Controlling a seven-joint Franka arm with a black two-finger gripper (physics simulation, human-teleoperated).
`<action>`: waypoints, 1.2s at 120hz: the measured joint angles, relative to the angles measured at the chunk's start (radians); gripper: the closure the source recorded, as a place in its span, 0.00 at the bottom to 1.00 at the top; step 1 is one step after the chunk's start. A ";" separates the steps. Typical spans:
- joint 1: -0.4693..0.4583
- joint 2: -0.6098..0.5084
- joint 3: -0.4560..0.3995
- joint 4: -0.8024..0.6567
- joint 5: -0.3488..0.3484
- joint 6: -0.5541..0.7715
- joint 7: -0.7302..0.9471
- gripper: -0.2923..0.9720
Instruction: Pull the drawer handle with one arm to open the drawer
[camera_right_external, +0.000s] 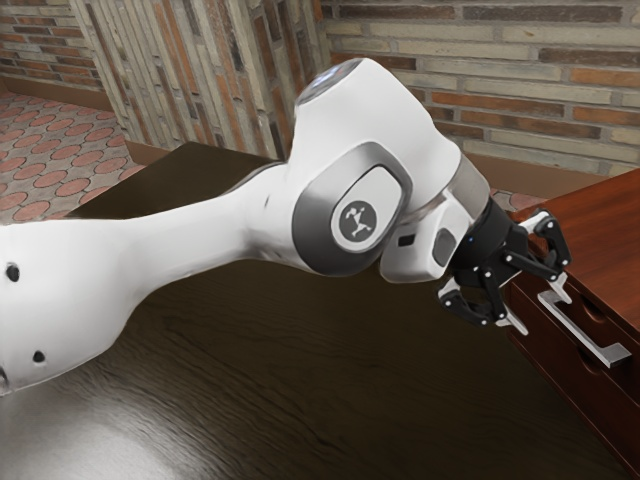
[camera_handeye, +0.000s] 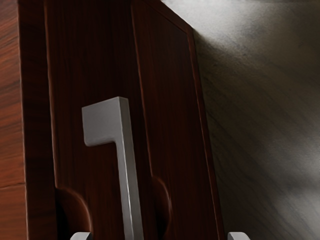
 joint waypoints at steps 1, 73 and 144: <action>0.000 0.002 0.000 0.000 -0.001 0.001 0.001 0.53; -0.019 0.065 0.003 0.001 -0.054 0.058 0.063 0.66; 0.007 -0.227 0.011 -0.351 -0.045 0.095 0.092 0.74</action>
